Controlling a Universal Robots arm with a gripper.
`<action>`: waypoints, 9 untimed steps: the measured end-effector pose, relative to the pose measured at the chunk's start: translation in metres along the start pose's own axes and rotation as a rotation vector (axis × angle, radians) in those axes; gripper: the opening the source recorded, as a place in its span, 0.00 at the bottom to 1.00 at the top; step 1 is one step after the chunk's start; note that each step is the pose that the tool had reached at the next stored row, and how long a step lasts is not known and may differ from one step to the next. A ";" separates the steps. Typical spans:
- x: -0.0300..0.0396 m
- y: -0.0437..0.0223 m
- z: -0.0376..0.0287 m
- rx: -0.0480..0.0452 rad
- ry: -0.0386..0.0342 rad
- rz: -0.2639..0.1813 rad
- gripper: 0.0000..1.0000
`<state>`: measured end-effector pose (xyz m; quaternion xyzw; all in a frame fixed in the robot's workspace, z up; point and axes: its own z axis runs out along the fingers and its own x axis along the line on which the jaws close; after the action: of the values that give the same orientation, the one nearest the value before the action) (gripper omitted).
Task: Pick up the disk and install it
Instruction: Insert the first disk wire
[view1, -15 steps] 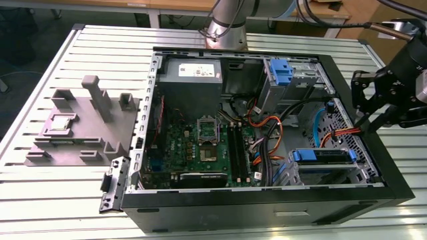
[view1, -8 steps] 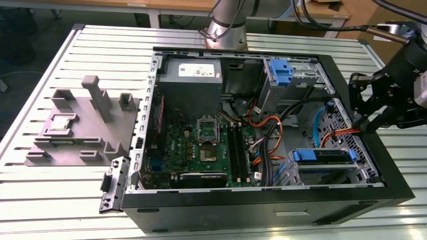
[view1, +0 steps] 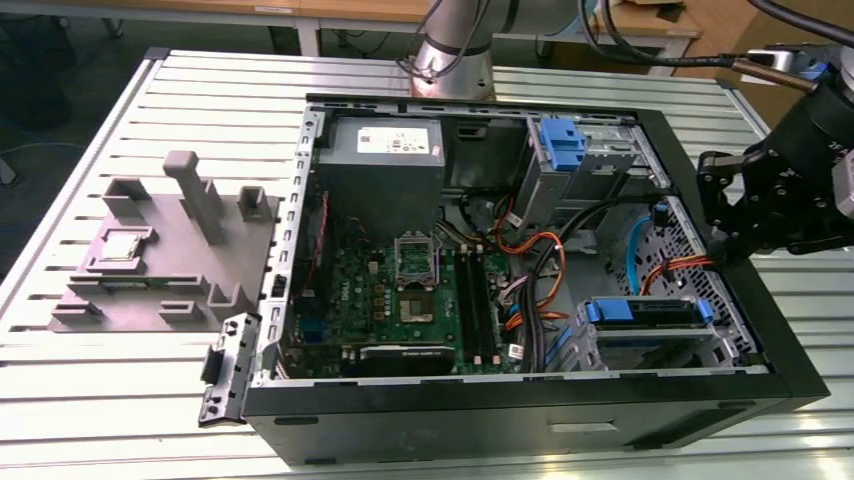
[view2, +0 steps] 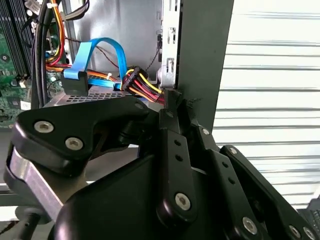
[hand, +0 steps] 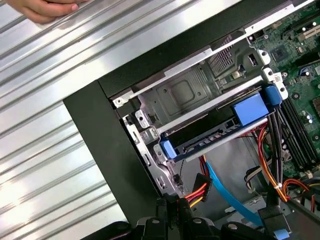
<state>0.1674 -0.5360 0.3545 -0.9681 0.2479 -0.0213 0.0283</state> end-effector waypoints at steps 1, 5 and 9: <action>0.0000 0.0000 0.0000 -0.0022 0.0011 -0.001 0.23; 0.0000 -0.0002 -0.0002 -0.0458 0.0248 -0.008 0.23; -0.0001 -0.0003 0.0001 -0.0515 0.0278 -0.011 0.23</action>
<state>0.1674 -0.5357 0.3544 -0.9695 0.2432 -0.0285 -0.0002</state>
